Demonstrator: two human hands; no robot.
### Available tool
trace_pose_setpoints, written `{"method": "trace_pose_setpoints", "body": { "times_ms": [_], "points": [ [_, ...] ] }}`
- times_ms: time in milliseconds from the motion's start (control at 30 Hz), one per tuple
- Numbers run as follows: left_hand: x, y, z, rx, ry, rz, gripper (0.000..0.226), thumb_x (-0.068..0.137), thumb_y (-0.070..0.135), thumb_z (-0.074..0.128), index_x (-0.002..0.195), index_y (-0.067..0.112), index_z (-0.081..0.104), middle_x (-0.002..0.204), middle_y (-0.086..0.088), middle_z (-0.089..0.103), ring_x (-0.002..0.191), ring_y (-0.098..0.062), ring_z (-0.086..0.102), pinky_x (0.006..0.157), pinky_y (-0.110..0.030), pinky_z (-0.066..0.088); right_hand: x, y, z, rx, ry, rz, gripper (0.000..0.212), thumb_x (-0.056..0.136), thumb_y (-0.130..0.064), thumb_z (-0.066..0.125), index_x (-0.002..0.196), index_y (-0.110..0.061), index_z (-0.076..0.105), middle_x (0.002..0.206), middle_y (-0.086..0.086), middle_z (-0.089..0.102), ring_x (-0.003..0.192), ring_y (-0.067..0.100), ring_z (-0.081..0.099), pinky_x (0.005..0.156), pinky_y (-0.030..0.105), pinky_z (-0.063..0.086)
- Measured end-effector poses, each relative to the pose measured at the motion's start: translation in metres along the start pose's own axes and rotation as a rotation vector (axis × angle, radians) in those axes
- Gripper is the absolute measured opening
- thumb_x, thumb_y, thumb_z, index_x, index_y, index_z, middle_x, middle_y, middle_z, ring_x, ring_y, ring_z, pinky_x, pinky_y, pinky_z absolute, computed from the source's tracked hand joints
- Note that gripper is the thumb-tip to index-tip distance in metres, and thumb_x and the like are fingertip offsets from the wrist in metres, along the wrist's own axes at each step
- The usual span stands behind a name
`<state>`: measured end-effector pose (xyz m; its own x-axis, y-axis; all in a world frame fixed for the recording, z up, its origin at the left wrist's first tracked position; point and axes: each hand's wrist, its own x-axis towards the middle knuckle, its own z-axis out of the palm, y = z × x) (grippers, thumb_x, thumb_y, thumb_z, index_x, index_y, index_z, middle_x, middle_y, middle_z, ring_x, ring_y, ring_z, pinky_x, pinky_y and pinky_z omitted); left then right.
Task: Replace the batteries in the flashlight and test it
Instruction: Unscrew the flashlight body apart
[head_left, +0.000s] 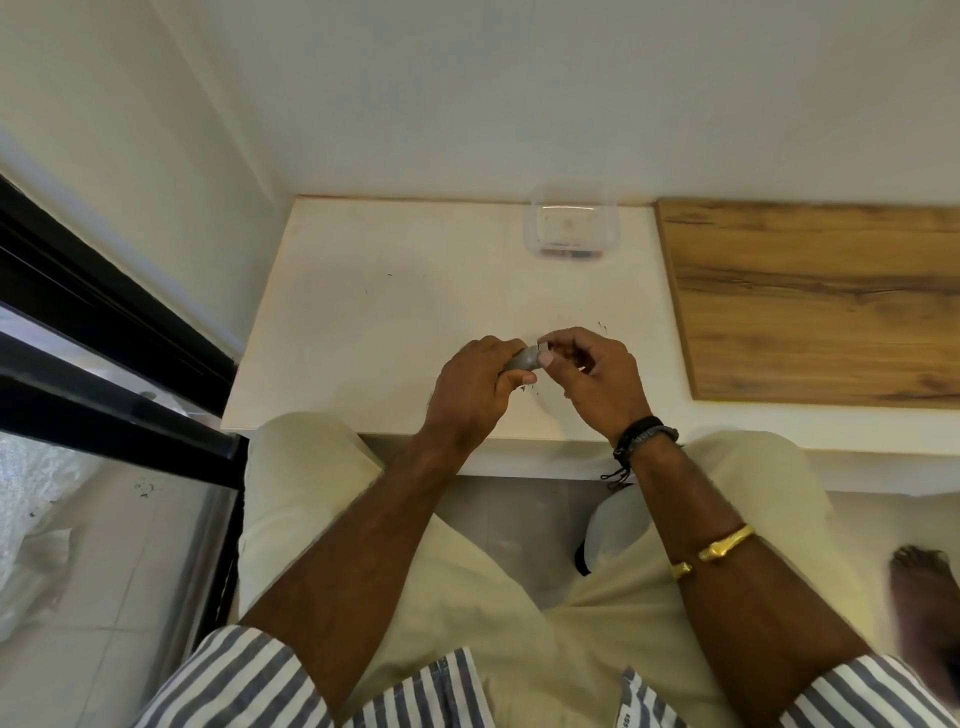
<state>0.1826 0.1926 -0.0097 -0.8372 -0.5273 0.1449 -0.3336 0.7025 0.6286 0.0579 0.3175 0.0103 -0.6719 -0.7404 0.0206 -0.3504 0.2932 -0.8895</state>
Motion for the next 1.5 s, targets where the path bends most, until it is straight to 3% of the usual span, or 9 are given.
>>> {"method": "trace_pose_setpoints", "body": {
  "times_ms": [200, 300, 400, 600, 733, 967, 1133, 1300, 1500],
  "points": [
    [0.0, -0.0011, 0.0009, 0.012, 0.012, 0.023, 0.037, 0.098, 0.036, 0.058, 0.127, 0.012, 0.062, 0.11, -0.008, 0.069, 0.092, -0.02, 0.059, 0.084, -0.029, 0.045, 0.001, -0.0015, -0.009, 0.127, -0.068, -0.032, 0.039, 0.088, 0.008, 0.066, 0.117, -0.016, 0.072, 0.113, 0.001, 0.073, 0.103, 0.013, 0.067, 0.086, 0.029, 0.059],
    [0.0001, -0.002, 0.0036, 0.013, 0.009, 0.028, 0.034, 0.098, 0.036, 0.056, 0.124, 0.014, 0.062, 0.107, -0.006, 0.069, 0.091, -0.019, 0.059, 0.083, -0.032, 0.049, 0.001, -0.0036, -0.0035, 0.075, 0.015, 0.109, 0.019, 0.096, -0.031, 0.067, 0.11, -0.02, 0.074, 0.099, -0.003, 0.074, 0.091, 0.017, 0.071, 0.077, 0.028, 0.056],
    [0.0002, -0.0022, 0.0058, 0.018, 0.002, 0.029, 0.03, 0.099, 0.036, 0.055, 0.121, 0.017, 0.064, 0.106, -0.004, 0.07, 0.091, -0.018, 0.059, 0.083, -0.032, 0.049, -0.0001, -0.002, -0.0004, -0.079, 0.021, 0.098, 0.034, 0.095, -0.049, 0.062, 0.095, -0.018, 0.075, 0.079, -0.004, 0.072, 0.07, 0.013, 0.068, 0.068, 0.02, 0.05],
    [0.0005, -0.0021, 0.0046, -0.024, 0.047, 0.025, 0.031, 0.098, 0.033, 0.058, 0.122, 0.014, 0.064, 0.106, -0.006, 0.071, 0.091, -0.019, 0.061, 0.084, -0.032, 0.05, 0.0003, 0.0004, -0.0019, -0.024, 0.017, -0.081, 0.018, 0.096, -0.018, 0.068, 0.113, -0.015, 0.074, 0.101, -0.003, 0.071, 0.092, 0.013, 0.066, 0.079, 0.033, 0.059],
    [0.0006, -0.0033, 0.0037, -0.001, 0.04, 0.021, 0.035, 0.098, 0.034, 0.059, 0.125, 0.013, 0.063, 0.109, -0.008, 0.07, 0.09, -0.017, 0.058, 0.083, -0.025, 0.044, 0.0006, -0.0012, -0.0067, 0.034, -0.05, -0.11, 0.044, 0.084, 0.011, 0.063, 0.112, -0.021, 0.073, 0.11, -0.005, 0.071, 0.102, 0.006, 0.064, 0.083, 0.026, 0.056],
    [-0.0005, -0.0031, 0.0055, 0.002, 0.014, 0.03, 0.033, 0.099, 0.035, 0.056, 0.124, 0.015, 0.063, 0.108, -0.006, 0.07, 0.093, -0.019, 0.06, 0.085, -0.032, 0.049, -0.0003, -0.0017, -0.0009, -0.045, 0.029, 0.109, 0.032, 0.096, -0.048, 0.061, 0.098, -0.019, 0.075, 0.085, -0.002, 0.074, 0.078, 0.019, 0.07, 0.074, 0.03, 0.057],
    [-0.0003, -0.0041, 0.0053, -0.008, 0.02, 0.025, 0.033, 0.098, 0.034, 0.057, 0.124, 0.014, 0.063, 0.109, -0.006, 0.07, 0.094, -0.02, 0.06, 0.086, -0.032, 0.048, 0.0021, 0.0018, -0.0033, -0.036, -0.004, -0.024, 0.017, 0.096, -0.021, 0.068, 0.11, -0.014, 0.075, 0.097, -0.003, 0.073, 0.085, 0.008, 0.066, 0.077, 0.023, 0.053],
    [0.0, -0.0047, 0.0036, 0.005, 0.007, 0.014, 0.037, 0.098, 0.034, 0.057, 0.128, 0.012, 0.061, 0.113, -0.008, 0.069, 0.097, -0.022, 0.06, 0.088, -0.031, 0.047, 0.0027, 0.0018, -0.0078, 0.008, -0.078, -0.085, 0.038, 0.085, 0.005, 0.068, 0.113, -0.021, 0.073, 0.108, -0.011, 0.07, 0.097, -0.002, 0.064, 0.076, 0.016, 0.055],
    [0.0004, -0.0033, 0.0051, 0.011, -0.01, 0.024, 0.031, 0.099, 0.034, 0.055, 0.124, 0.017, 0.063, 0.11, -0.003, 0.069, 0.095, -0.017, 0.058, 0.086, -0.03, 0.047, 0.0015, 0.002, -0.0004, -0.048, 0.029, 0.08, 0.022, 0.094, -0.05, 0.064, 0.097, -0.029, 0.071, 0.084, -0.013, 0.071, 0.069, 0.003, 0.069, 0.063, 0.009, 0.049]
  ]
}}
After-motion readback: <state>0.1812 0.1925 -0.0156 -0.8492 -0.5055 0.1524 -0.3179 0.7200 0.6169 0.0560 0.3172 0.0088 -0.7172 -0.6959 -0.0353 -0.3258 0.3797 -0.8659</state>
